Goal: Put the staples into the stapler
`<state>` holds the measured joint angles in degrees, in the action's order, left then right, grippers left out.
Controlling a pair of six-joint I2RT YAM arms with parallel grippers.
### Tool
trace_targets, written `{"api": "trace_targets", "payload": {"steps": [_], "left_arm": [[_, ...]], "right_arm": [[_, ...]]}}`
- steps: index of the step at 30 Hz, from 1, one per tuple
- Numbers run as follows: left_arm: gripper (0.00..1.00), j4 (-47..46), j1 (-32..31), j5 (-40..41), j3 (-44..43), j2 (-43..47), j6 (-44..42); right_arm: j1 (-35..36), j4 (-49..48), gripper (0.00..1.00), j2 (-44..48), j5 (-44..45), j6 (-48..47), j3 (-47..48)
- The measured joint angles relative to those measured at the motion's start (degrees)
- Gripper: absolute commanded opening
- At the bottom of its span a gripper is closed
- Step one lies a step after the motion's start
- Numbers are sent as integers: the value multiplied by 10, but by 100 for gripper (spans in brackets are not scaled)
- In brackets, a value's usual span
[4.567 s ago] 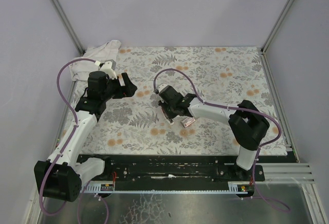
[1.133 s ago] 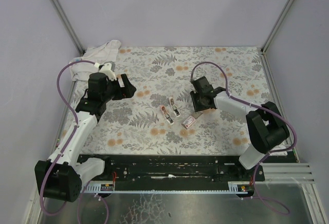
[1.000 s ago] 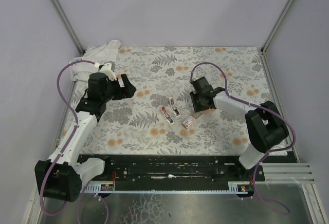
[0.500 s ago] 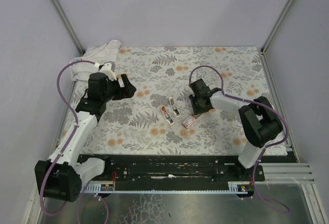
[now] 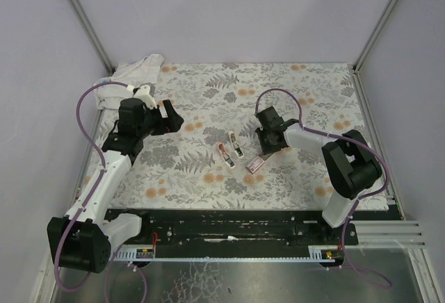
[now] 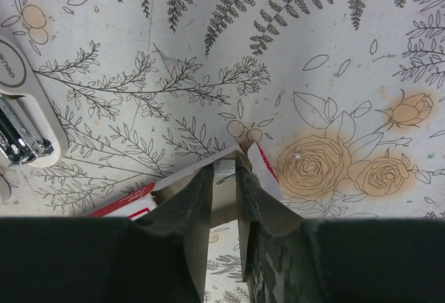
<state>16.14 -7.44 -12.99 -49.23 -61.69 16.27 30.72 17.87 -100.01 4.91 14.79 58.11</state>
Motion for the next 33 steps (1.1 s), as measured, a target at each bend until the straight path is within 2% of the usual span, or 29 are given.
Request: {"api": "trace_targets", "payload": {"steps": [7, 14, 20, 27, 33], "left_arm": [[86, 0, 0, 0, 0, 0, 0], [86, -4, 0, -2, 2, 1, 2], [85, -16, 1, -25, 11, 5, 6], [83, -71, -8, -94, 35, 31, 6], [82, -162, -97, -187, 62, 84, 4]], "right_arm": [[0, -1, 25, 13, -2, 0, -3], [0, 2, 25, 116, -53, 2, -8], [-1, -47, 24, 196, -184, 38, -58], [-1, -144, 24, 250, -352, 157, -141], [-1, -213, 24, 294, -440, 264, -157]]}}
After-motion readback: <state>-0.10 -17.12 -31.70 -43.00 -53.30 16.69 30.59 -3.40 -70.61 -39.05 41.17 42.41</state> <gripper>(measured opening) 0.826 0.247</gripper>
